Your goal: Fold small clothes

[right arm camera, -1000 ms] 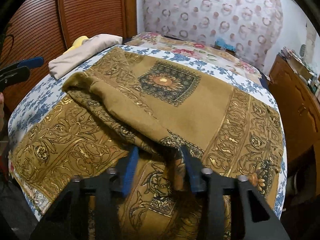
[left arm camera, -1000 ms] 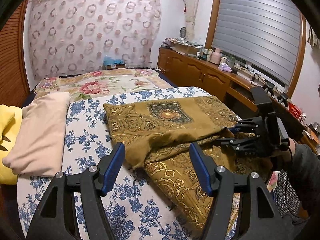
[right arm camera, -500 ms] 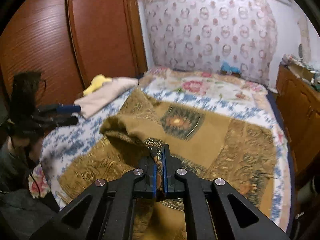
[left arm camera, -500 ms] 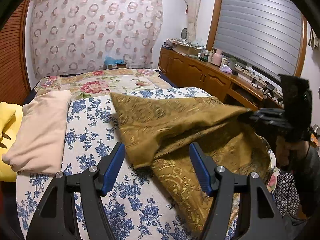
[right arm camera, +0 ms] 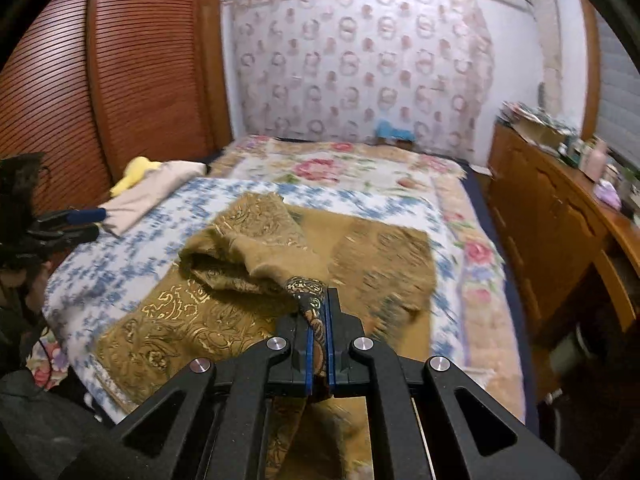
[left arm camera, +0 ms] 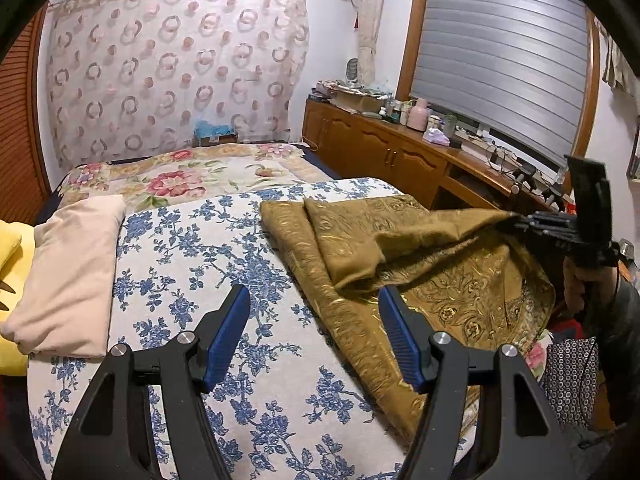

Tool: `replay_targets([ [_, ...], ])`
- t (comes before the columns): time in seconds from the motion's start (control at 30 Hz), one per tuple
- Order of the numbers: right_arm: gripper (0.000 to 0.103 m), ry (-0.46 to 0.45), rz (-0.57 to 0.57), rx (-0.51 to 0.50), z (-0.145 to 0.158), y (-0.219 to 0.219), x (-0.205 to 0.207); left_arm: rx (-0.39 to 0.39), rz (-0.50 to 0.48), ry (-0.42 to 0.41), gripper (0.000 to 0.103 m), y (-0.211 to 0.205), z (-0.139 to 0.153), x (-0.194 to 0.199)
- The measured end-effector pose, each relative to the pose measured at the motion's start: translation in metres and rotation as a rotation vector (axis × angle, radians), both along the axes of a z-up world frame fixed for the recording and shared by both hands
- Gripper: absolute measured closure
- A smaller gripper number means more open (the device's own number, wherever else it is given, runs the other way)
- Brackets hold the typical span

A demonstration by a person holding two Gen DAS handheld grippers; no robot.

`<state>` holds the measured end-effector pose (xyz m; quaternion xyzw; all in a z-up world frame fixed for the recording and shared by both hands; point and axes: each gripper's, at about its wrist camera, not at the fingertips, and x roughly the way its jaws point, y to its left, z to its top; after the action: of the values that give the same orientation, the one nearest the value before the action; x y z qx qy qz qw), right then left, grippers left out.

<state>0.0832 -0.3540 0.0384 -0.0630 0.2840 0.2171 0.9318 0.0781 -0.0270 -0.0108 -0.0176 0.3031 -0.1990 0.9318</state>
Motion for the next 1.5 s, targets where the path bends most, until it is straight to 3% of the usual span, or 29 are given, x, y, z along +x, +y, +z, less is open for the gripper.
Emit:
replay_targets([
  [0.27, 0.099, 0.083, -0.054, -0.057, -0.028, -0.003, -0.001, 0.007, -0.008, 0.005, 0.035, -0.006, -0.001, 0.001],
  [0.6, 0.096, 0.103, -0.077, -0.084, -0.028, 0.000, 0.004, 0.013, -0.007, 0.005, 0.035, -0.007, -0.002, 0.001],
  [0.77, 0.095, 0.082, -0.069, -0.096, -0.012, 0.001, -0.012, 0.009, -0.001, 0.003, 0.035, -0.006, -0.005, 0.002],
  [0.83, 0.092, 0.057, -0.044, -0.079, -0.003, 0.002, -0.019, 0.005, 0.003, 0.003, 0.035, -0.004, -0.007, 0.002],
  [0.9, 0.074, 0.029, -0.011, -0.059, 0.002, 0.004, -0.022, 0.000, 0.007, 0.006, 0.035, -0.003, -0.009, 0.004],
  [0.97, 0.066, 0.010, 0.000, -0.058, 0.008, 0.009, -0.020, -0.001, 0.008, 0.007, 0.035, -0.003, -0.010, 0.002],
  [1.23, 0.064, 0.024, 0.082, -0.063, 0.005, 0.045, 0.016, 0.008, 0.013, 0.009, 0.035, 0.002, -0.014, 0.000],
  [1.5, 0.054, 0.142, 0.234, -0.149, -0.017, 0.096, 0.060, 0.008, 0.000, 0.029, 0.035, -0.006, -0.020, 0.000],
])
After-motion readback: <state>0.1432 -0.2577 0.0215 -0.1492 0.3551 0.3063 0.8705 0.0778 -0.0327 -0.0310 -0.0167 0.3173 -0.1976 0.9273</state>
